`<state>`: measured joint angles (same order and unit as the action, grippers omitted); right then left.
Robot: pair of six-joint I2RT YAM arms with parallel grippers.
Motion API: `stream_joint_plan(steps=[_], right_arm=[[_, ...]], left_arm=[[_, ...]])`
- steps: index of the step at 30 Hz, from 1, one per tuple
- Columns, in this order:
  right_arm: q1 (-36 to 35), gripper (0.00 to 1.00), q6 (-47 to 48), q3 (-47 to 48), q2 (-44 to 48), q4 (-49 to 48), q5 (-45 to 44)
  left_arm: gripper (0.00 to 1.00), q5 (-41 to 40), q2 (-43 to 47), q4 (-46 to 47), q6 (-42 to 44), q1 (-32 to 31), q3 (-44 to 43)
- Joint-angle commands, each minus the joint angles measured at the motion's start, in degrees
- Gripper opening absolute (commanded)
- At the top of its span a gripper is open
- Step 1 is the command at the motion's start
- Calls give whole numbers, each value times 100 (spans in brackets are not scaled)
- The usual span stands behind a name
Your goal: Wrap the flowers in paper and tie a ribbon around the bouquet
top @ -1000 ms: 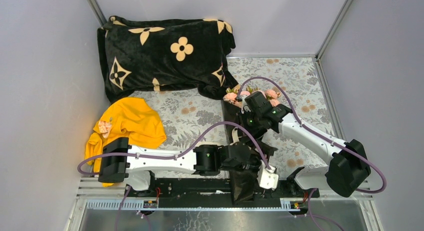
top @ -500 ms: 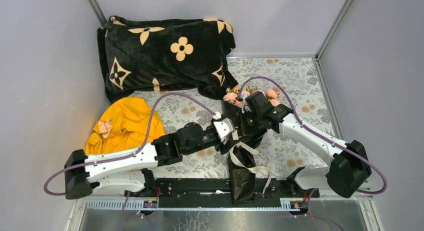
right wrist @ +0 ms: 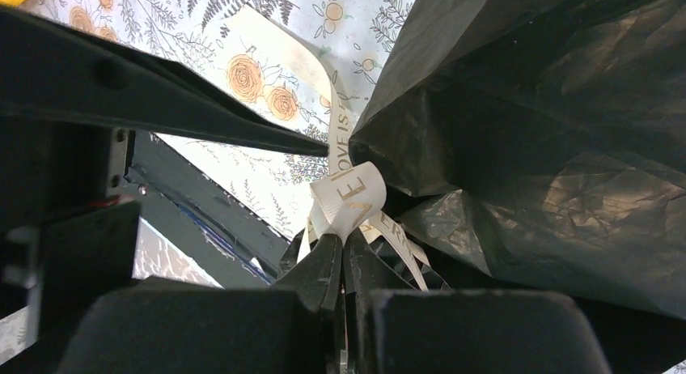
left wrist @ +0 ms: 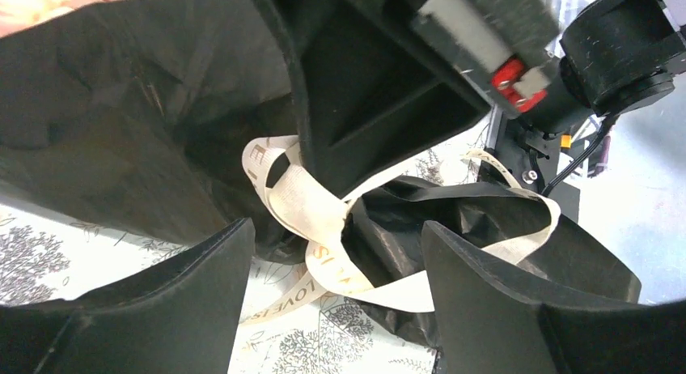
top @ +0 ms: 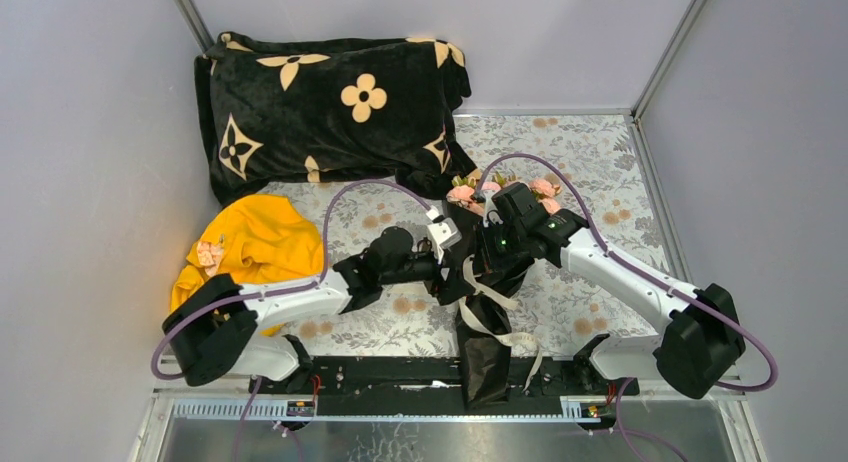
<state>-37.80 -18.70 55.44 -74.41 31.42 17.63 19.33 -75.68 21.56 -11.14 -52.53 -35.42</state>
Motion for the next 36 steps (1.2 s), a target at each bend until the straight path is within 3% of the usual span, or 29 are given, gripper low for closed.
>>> stream_joint_plan(steps=[1,10,21,24,26,28,36], right_arm=[[33,0,118,110,209,-31,246],[32,0,130,35,269,-40,306],[35,1,201,31,208,9,257],[32,10,226,80,227,157,100],[42,24,270,155,297,352,-121],[54,31,345,215,421,569,-371],[148,22,396,-102,718,551,-175]], left_arm=[[78,548,-392,1279,-436,226,180],[59,842,-1035,2017,-420,454,217],[0,1300,-1154,2532,-700,455,386],[0,1227,-1126,2507,-714,461,406],[0,1059,-1117,2453,-738,476,458],[0,913,-1099,2433,-770,515,543],[0,765,-1011,2756,-801,533,826]])
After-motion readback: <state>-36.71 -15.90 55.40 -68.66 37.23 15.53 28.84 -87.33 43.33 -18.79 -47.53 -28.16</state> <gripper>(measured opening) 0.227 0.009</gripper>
